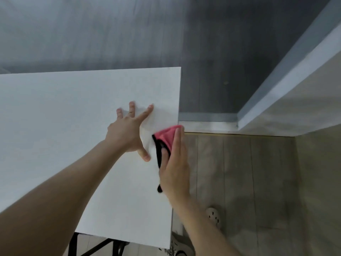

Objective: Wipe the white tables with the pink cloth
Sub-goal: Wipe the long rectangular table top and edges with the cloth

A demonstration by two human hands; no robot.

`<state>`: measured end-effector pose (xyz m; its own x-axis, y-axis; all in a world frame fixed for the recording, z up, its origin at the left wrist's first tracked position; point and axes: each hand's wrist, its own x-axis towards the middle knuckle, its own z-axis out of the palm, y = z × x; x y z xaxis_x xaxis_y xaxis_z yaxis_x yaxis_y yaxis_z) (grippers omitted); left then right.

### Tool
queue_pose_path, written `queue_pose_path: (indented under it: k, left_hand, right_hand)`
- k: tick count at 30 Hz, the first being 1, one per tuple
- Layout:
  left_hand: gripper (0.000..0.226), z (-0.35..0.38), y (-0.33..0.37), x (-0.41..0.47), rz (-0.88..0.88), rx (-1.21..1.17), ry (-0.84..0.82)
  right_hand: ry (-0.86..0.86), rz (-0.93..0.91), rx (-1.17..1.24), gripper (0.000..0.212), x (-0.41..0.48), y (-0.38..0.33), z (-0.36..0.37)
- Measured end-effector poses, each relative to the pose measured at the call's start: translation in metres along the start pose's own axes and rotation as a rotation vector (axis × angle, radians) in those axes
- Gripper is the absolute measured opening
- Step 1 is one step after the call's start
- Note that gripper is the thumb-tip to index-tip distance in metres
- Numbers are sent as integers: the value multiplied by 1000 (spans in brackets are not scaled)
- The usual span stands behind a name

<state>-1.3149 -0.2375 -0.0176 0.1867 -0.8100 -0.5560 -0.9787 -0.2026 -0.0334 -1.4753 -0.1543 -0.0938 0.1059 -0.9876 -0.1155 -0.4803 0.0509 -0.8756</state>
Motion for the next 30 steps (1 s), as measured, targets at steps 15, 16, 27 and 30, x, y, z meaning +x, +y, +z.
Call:
queue_pose_path:
  k: [15,16,27,30]
  left_hand:
    - [90,73,-38,-54,223,-280,416]
    - [72,91,-43,-66,263,-232,483]
    - [58,156,-49,-60,322,-158,706]
    - [58,158,-49,-59,318,-160,723]
  right_hand:
    - [17,9,-10,70,115,-13,-6]
    - [38,-18,-17,68,94,-11,-4]
    - [-29,-152,103,68,-33,12,-6]
    - [-9,-107,80,67,76,-7,-12]
